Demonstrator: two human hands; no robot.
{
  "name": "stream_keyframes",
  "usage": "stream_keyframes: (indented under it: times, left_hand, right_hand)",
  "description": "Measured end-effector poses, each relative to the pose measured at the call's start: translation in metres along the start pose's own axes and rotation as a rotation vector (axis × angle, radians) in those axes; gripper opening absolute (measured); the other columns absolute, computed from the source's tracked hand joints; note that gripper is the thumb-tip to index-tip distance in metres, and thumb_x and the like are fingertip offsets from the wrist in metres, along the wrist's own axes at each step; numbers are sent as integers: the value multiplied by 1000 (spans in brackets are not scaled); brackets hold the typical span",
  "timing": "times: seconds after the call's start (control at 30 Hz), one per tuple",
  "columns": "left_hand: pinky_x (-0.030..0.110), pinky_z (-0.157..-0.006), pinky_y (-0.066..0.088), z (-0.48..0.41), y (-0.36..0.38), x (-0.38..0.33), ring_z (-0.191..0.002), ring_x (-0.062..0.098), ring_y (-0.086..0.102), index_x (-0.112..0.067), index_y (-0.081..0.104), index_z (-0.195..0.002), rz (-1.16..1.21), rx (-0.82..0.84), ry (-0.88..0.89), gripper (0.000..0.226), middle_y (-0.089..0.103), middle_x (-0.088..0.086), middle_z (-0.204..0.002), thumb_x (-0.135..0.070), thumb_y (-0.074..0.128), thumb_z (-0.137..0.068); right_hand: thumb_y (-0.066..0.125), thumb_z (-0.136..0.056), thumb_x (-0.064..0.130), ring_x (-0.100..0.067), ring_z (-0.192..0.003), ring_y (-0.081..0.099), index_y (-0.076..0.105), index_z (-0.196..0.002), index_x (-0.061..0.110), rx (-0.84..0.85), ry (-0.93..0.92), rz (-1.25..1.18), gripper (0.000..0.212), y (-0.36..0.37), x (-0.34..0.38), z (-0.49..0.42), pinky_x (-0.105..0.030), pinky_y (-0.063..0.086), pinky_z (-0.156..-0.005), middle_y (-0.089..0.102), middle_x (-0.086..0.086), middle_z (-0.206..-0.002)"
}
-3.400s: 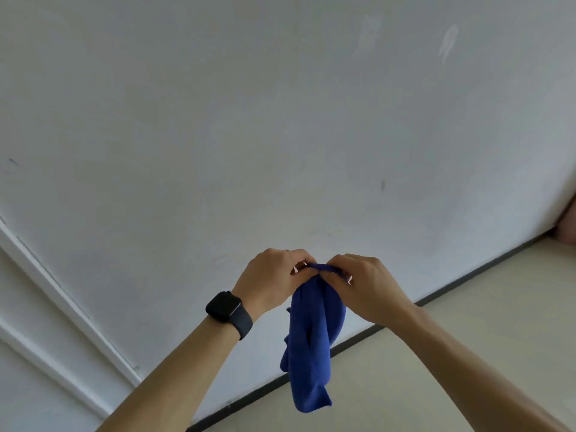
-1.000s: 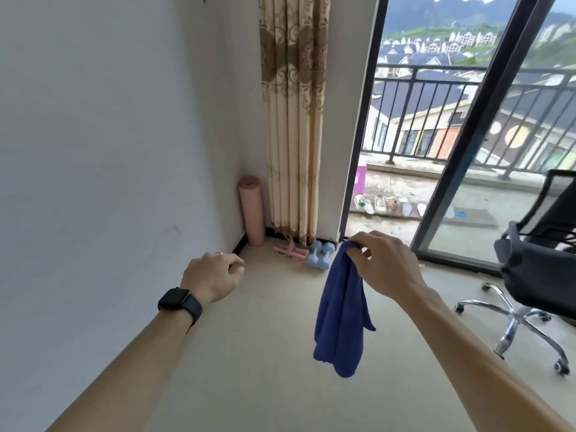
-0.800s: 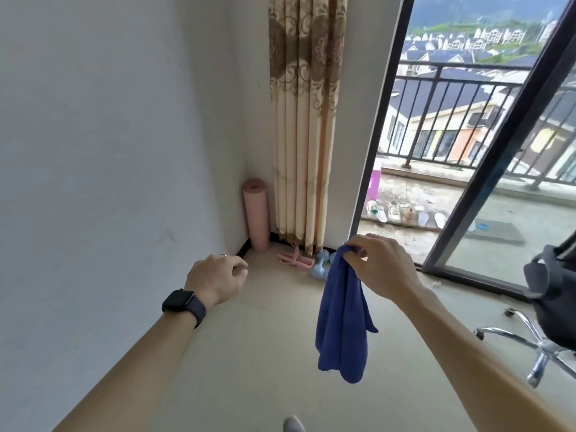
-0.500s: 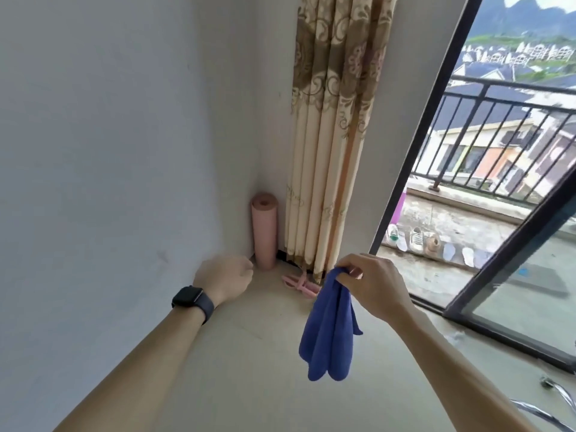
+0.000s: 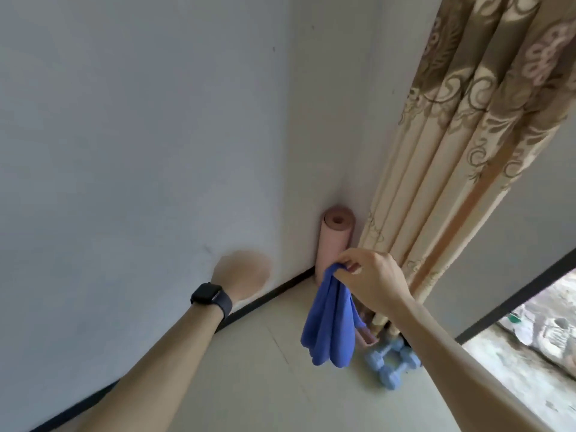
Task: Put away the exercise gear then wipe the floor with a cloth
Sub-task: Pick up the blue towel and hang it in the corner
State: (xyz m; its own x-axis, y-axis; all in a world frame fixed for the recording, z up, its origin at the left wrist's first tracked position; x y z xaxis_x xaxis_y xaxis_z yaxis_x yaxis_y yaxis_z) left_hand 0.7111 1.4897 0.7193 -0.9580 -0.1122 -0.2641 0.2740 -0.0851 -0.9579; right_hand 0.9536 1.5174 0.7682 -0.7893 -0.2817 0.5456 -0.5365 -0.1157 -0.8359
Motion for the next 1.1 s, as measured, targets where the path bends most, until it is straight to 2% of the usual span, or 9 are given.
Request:
stream_keyframes:
  times: [0.13,0.27,0.5,0.63,0.73,0.8,0.9,1.0,1.1]
  left_hand:
    - [34,-98,46,-9,-8,27,-117,16,60,-35,61,-128,26,-11,-189,33,63,-9,-132,-42,45,-100]
    - [34,-96,48,-16,-25,57,-118,17,59,-35,61,-128,27,-76,-334,33,64,-8,-132,-42,45,-100]
    - [32,-92,49,-51,-44,101,-115,18,60,-34,62,-128,53,-175,-445,33,64,-6,-131,-41,45,-101]
    - [32,-98,46,-76,-61,114,-117,10,56,-40,61,-125,248,-195,-428,30,62,-16,-129,-44,49,-98]
    - [27,-100,45,-100,-94,109,-115,-4,54,-43,64,-120,471,-299,-333,31,63,-27,-121,-52,59,-90]
    - [16,-94,42,-114,-114,95,-112,-10,55,-42,66,-117,633,-336,-258,35,64,-32,-115,-55,68,-84]
    - [11,-84,40,-132,-144,80,-102,-8,58,-39,69,-104,606,-394,-155,21,68,-30,-102,-47,71,-85]
    - [18,-75,46,-135,-173,97,-85,-1,65,-33,72,-91,627,-458,-171,7,72,-19,-86,-39,69,-89]
    - [31,-77,54,-133,-196,115,-80,9,69,-33,73,-94,665,-421,-198,8,74,-8,-84,-38,68,-90]
  right_hand:
    - [62,-83,33,-6,-79,59,69,-89,44,116,-99,9,13,15,8,-62,-24,42,-66,60,31,-72]
    - [63,-81,35,-5,-83,63,68,-88,45,198,-176,-40,13,33,23,-112,-29,53,-74,66,26,-81]
    - [63,-84,33,0,-84,63,70,-91,42,278,-334,-36,14,64,72,-189,-24,51,-72,67,24,-83]
    - [65,-81,33,2,-81,63,70,-87,42,282,-422,-36,12,60,115,-226,-25,54,-75,67,24,-80]
    - [68,-79,31,2,-77,65,71,-81,39,250,-450,-171,9,50,148,-254,-24,56,-75,69,23,-75]
    - [70,-79,29,2,-76,66,72,-79,37,255,-471,-241,9,44,169,-266,-21,55,-73,70,21,-74]
    - [74,-78,26,1,-74,66,72,-74,37,286,-531,-305,12,39,196,-279,-13,50,-67,69,21,-71]
    - [78,-80,29,-2,-70,64,72,-76,37,326,-576,-336,10,33,214,-299,-10,45,-61,68,20,-72]
    - [77,-83,35,-5,-66,63,73,-82,38,396,-603,-339,5,31,228,-317,-12,45,-59,70,17,-80]
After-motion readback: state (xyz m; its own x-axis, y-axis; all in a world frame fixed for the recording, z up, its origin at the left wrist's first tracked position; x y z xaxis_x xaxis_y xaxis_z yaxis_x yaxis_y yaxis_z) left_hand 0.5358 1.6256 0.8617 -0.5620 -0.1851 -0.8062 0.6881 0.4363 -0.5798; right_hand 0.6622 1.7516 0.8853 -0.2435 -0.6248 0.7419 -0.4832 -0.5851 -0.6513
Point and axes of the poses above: each hand's wrist, its own z-axis away from the middle knuckle, its own y-axis out of the palm, x = y × z, the point moved 10 cm from there along -z, towards the middle knuckle
